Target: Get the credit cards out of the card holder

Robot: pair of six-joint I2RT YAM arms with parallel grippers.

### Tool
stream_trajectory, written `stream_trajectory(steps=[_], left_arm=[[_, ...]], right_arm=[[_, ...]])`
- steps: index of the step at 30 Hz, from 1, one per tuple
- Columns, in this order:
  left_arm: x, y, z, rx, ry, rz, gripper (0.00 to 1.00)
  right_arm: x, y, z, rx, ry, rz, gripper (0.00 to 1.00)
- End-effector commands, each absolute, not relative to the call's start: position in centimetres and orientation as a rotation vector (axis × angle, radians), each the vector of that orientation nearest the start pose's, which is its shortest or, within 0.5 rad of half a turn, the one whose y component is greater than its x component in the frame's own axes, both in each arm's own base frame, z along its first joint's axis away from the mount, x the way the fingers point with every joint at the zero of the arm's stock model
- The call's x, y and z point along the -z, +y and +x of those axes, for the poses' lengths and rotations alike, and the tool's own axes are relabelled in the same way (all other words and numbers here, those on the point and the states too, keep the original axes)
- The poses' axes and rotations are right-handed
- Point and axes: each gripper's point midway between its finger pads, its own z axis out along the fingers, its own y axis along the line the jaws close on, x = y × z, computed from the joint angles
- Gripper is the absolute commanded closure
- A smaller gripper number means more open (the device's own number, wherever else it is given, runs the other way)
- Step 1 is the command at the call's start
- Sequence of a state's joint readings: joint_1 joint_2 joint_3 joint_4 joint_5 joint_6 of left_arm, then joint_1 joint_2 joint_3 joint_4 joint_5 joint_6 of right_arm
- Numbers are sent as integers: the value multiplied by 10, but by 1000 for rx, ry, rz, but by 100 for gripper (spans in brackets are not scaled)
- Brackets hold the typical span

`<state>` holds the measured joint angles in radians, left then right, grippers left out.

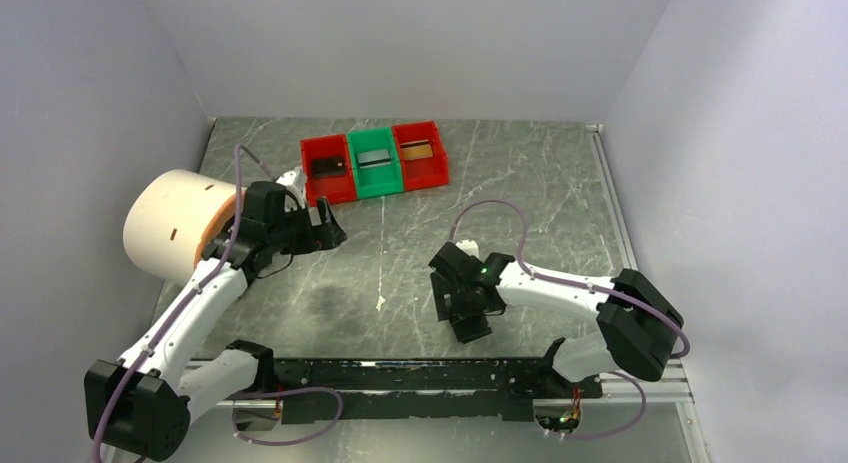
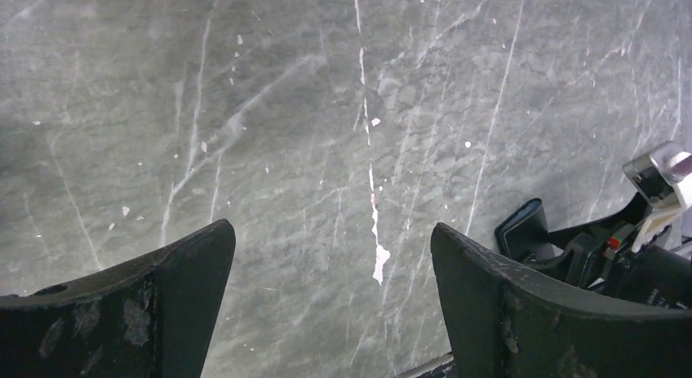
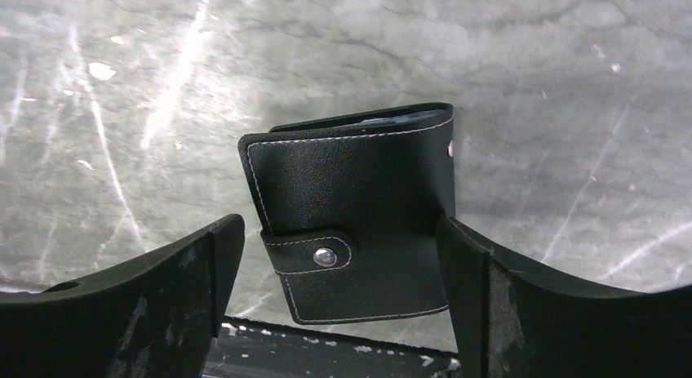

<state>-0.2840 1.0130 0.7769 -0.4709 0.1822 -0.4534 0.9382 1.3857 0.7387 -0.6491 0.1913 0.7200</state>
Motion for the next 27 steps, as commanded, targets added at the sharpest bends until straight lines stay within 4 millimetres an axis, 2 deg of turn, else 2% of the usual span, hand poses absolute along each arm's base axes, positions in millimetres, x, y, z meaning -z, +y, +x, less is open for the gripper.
stream_trajectory(steps=[1, 6, 9, 11, 13, 15, 18, 23, 27], left_arm=[[-165, -133, 270, 598, 2268, -127, 5], [-170, -122, 269, 553, 2231, -201, 5], [-172, -120, 268, 546, 2219, -205, 5], [-171, -124, 267, 568, 2224, -184, 5], [-168, -132, 265, 613, 2237, -147, 5], [-166, -141, 264, 660, 2244, -105, 5], [-168, -167, 263, 749, 2238, -2, 5], [-158, -220, 260, 800, 2296, 184, 5], [-139, -252, 254, 845, 2358, 270, 5]], right_arm=[[-30, 235, 167, -329, 2680, -425, 11], [-51, 280, 180, -527, 2548, -645, 15], [-73, 287, 191, -531, 2474, -667, 12], [-86, 278, 197, -495, 2441, -600, 11], [-87, 252, 205, -367, 2455, -445, 6], [-78, 220, 206, -223, 2511, -282, 4], [-57, 185, 187, -122, 2624, -86, 4], [-42, 190, 151, -372, 2691, 81, 11], [-41, 200, 143, -563, 2650, 178, 15]])
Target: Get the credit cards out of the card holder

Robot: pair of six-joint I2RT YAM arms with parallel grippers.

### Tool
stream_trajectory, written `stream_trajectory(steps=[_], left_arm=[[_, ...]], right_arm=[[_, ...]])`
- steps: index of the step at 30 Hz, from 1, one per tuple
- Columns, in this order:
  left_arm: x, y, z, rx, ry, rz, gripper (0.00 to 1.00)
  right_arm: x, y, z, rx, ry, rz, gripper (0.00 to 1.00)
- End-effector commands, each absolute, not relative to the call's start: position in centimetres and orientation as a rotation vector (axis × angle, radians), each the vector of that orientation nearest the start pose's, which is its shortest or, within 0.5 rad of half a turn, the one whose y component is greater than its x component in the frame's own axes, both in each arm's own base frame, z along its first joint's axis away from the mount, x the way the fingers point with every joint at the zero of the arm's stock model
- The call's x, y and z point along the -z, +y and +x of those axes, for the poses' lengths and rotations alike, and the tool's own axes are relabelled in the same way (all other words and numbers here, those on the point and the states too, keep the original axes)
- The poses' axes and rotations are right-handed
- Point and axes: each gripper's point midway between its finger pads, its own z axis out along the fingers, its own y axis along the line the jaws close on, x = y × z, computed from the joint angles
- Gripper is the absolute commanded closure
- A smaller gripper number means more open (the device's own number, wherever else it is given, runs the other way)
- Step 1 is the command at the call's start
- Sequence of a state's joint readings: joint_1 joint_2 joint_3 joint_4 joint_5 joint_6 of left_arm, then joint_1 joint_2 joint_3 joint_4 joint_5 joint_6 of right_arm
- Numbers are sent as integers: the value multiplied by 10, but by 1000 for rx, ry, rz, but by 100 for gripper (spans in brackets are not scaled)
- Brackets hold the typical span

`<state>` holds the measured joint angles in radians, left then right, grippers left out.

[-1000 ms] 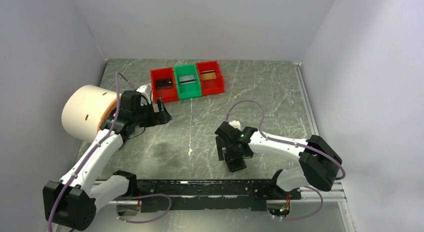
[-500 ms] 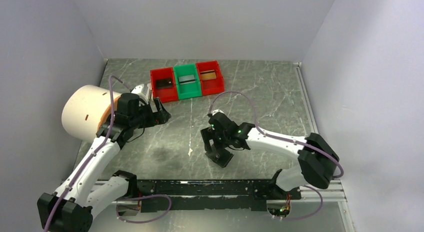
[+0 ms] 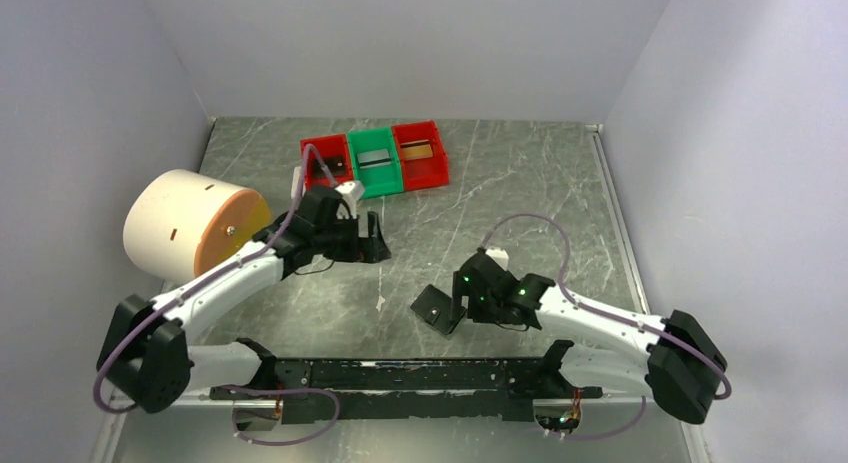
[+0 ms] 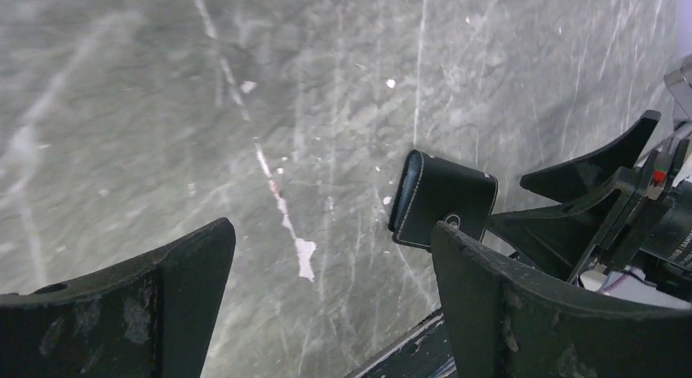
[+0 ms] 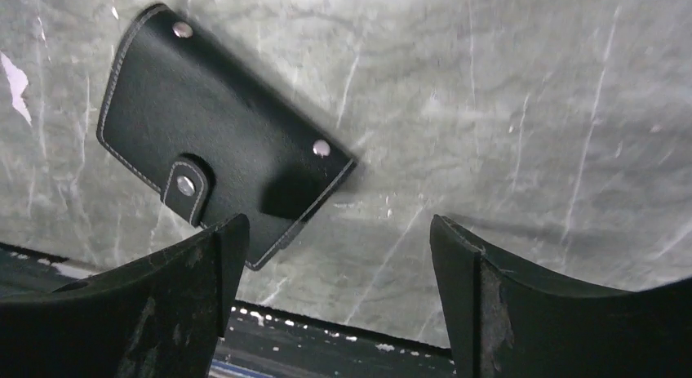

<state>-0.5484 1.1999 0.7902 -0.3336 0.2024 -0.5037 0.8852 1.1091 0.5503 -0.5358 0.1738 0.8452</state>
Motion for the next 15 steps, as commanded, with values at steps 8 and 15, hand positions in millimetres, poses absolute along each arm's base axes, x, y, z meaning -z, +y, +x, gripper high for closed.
stream_trajectory(steps=[8, 15], left_arm=[[-128, -239, 254, 705, 2376, 121, 5], [-153, -187, 258, 519, 2253, -130, 5]], right_arm=[[-42, 243, 169, -758, 2618, 80, 25], [-64, 309, 224, -786, 2574, -479, 25]])
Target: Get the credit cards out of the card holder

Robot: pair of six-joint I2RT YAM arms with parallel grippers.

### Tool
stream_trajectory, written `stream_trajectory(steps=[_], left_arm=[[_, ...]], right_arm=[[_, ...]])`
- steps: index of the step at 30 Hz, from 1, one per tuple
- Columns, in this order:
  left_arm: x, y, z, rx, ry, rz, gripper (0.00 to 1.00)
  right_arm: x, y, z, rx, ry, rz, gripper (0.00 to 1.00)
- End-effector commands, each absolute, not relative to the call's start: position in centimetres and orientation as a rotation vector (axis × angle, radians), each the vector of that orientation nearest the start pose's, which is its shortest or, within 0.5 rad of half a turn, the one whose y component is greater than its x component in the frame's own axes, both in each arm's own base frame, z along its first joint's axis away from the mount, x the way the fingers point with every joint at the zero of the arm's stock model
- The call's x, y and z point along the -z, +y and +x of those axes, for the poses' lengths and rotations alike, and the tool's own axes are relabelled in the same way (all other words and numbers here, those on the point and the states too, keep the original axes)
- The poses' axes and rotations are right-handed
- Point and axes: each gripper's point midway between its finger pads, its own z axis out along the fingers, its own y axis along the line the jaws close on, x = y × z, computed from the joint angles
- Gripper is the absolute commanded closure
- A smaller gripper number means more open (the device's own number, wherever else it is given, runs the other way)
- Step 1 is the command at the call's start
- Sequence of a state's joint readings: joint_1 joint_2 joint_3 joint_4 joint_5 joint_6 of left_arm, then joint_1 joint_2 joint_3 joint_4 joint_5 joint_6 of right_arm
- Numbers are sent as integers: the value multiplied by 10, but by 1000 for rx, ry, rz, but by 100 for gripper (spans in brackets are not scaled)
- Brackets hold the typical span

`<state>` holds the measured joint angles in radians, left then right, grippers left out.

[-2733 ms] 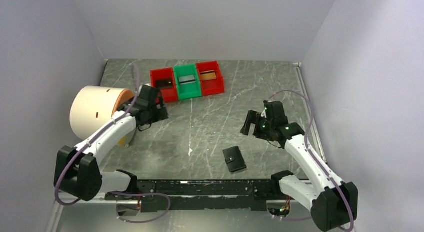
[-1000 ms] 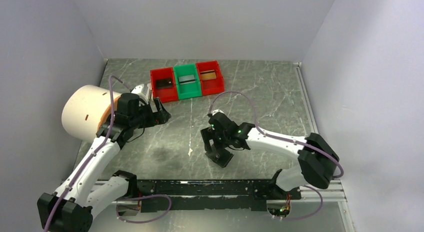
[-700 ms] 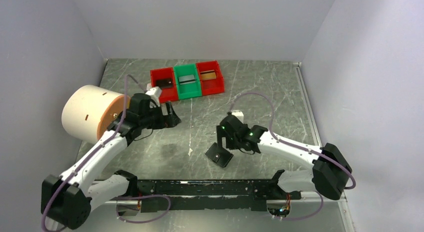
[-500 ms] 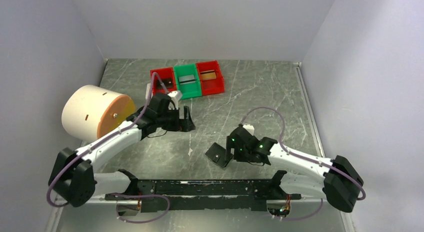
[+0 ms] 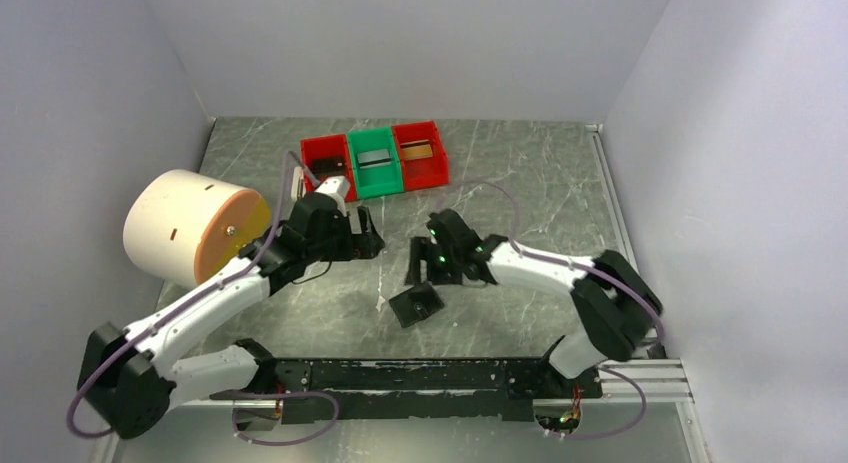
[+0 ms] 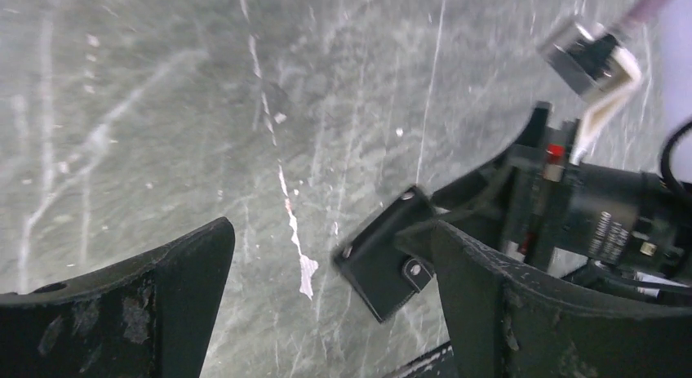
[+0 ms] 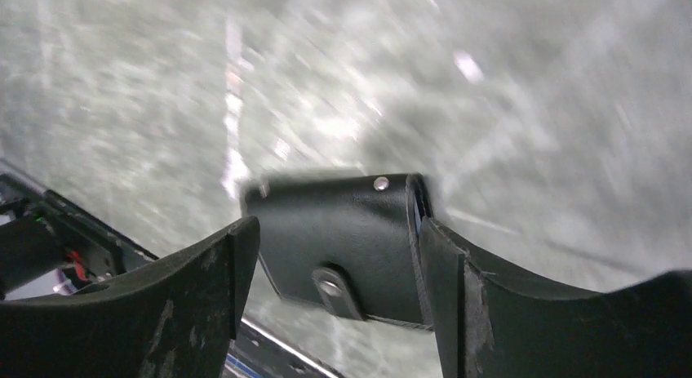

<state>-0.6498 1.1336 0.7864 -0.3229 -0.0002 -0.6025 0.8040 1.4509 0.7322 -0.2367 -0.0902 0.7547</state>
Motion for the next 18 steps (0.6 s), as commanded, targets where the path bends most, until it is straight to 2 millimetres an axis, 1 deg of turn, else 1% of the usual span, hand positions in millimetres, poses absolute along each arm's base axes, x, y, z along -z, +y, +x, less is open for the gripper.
stream_trajectory(steps=[1, 2, 4, 5, 7, 8, 9, 10, 12, 14, 18], left_arm=[[-157, -182, 257, 510, 2232, -156, 4], [-159, -178, 256, 503, 2219, -172, 3], [-161, -175, 254, 508, 2207, -168, 2], [-160, -175, 253, 512, 2211, -162, 2], [-153, -179, 251, 525, 2233, -145, 2], [-149, -182, 250, 534, 2247, -135, 3], [-144, -186, 249, 547, 2265, -122, 3], [-140, -190, 250, 562, 2280, -111, 4], [-134, -200, 249, 603, 2307, -87, 7], [-128, -209, 248, 636, 2335, -57, 7], [-122, -225, 246, 708, 2363, 4, 10]], right_arm=[[-64, 306, 232, -712, 2584, -485, 25], [-61, 295, 241, -607, 2593, -428, 24], [-73, 284, 253, -557, 2550, -347, 24], [-75, 273, 253, -528, 2550, -284, 22], [-74, 250, 246, -454, 2563, -148, 22], [-71, 241, 239, -432, 2580, -103, 21], [-67, 234, 231, -422, 2601, -68, 22], [-58, 227, 218, -416, 2630, -49, 22], [-52, 221, 200, -429, 2650, -17, 22], [-49, 220, 187, -473, 2661, 16, 22], [-50, 226, 182, -528, 2657, 98, 23]])
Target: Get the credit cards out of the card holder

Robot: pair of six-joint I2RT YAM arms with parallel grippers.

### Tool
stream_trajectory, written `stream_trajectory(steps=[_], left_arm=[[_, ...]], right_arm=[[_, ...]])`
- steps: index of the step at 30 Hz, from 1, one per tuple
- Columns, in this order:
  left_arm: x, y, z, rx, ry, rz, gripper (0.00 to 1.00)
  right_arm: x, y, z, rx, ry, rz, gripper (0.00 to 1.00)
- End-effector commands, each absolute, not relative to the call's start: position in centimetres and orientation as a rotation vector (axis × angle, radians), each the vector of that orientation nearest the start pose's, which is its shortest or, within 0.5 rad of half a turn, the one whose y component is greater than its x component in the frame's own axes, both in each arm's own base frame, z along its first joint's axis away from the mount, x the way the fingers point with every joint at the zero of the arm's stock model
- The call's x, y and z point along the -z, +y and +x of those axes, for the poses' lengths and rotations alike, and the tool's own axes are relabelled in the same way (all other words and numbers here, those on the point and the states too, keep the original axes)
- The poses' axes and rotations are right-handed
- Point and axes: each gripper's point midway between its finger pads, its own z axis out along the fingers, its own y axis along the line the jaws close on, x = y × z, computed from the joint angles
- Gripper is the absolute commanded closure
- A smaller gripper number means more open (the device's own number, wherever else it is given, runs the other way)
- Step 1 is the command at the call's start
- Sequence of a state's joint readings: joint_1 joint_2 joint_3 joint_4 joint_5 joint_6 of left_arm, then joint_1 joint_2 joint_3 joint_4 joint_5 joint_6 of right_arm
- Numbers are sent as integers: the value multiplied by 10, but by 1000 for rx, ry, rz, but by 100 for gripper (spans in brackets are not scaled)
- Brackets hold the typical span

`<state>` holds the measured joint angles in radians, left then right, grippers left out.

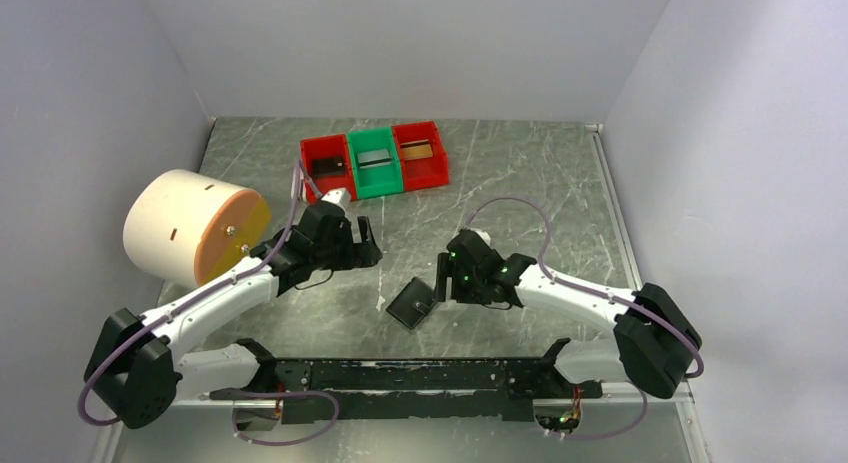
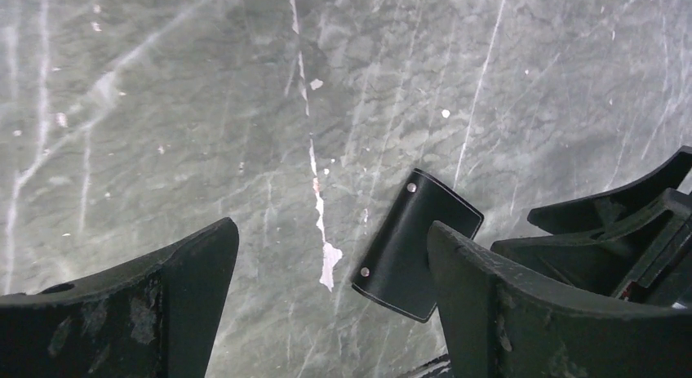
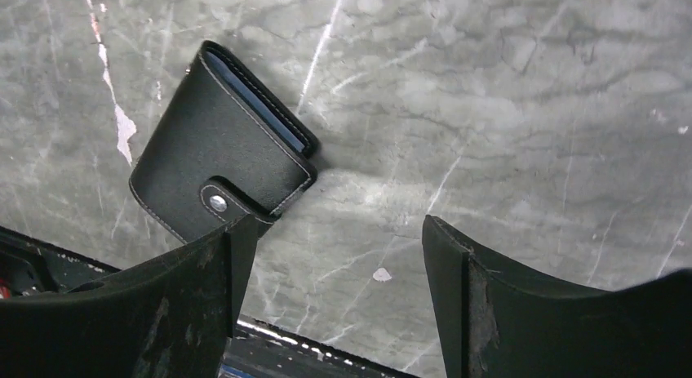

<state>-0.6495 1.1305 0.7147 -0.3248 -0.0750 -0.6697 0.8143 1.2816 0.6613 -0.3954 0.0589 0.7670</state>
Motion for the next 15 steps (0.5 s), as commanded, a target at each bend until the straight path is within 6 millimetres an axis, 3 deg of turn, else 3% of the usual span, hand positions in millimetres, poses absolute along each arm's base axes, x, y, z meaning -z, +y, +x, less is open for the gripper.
stream_trajectory(steps=[1, 9, 15], left_arm=[[-119, -229, 245, 728, 2373, 16, 11], [-101, -232, 235, 772, 2422, -4, 18], [-96, -226, 228, 769, 2426, -24, 25]], right_arm=[[-50, 229, 182, -534, 2660, 121, 23], [-48, 275, 180, -729, 2661, 139, 30], [-49, 295, 200, -692, 2662, 45, 34]])
